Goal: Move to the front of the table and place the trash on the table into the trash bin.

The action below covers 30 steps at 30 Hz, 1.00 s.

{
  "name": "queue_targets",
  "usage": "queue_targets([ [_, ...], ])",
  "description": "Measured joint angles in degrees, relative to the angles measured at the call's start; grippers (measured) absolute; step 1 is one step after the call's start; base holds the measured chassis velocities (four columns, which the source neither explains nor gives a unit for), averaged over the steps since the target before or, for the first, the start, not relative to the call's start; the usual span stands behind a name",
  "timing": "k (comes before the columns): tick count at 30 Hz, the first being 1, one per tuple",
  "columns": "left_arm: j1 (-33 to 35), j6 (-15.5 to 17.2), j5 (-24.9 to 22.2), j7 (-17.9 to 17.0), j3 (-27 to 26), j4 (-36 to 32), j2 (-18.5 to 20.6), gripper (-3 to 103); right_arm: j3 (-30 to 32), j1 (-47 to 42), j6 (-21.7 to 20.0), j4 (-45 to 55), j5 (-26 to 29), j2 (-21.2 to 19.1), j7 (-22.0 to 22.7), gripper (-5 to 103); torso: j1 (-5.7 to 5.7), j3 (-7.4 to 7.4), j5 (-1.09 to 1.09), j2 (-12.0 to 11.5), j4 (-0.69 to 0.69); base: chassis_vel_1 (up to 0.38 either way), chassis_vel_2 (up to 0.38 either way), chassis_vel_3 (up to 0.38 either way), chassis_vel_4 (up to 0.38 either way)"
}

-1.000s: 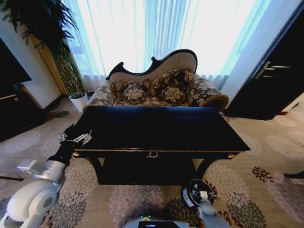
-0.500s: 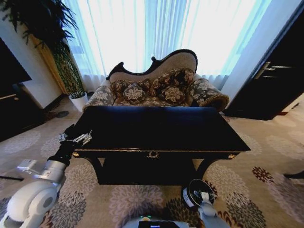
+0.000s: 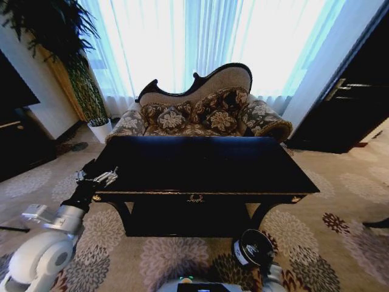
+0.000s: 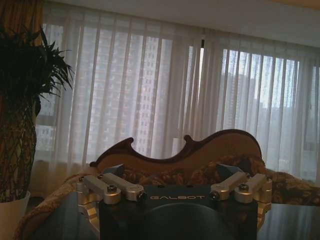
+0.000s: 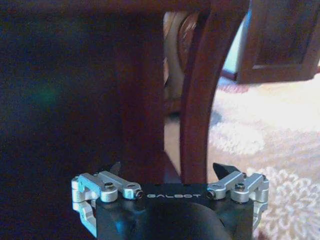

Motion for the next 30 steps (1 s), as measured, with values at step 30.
queue_targets([
  [30, 0.00, 0.00, 0.00, 0.00, 0.00, 0.00, 0.00, 100, 21.49, -16.87, -5.67, 46.74, 7.28, 2.38, -0.30, 100, 0.00, 0.01, 0.01, 0.00, 0.01, 0.000, 0.000, 0.000, 0.000],
])
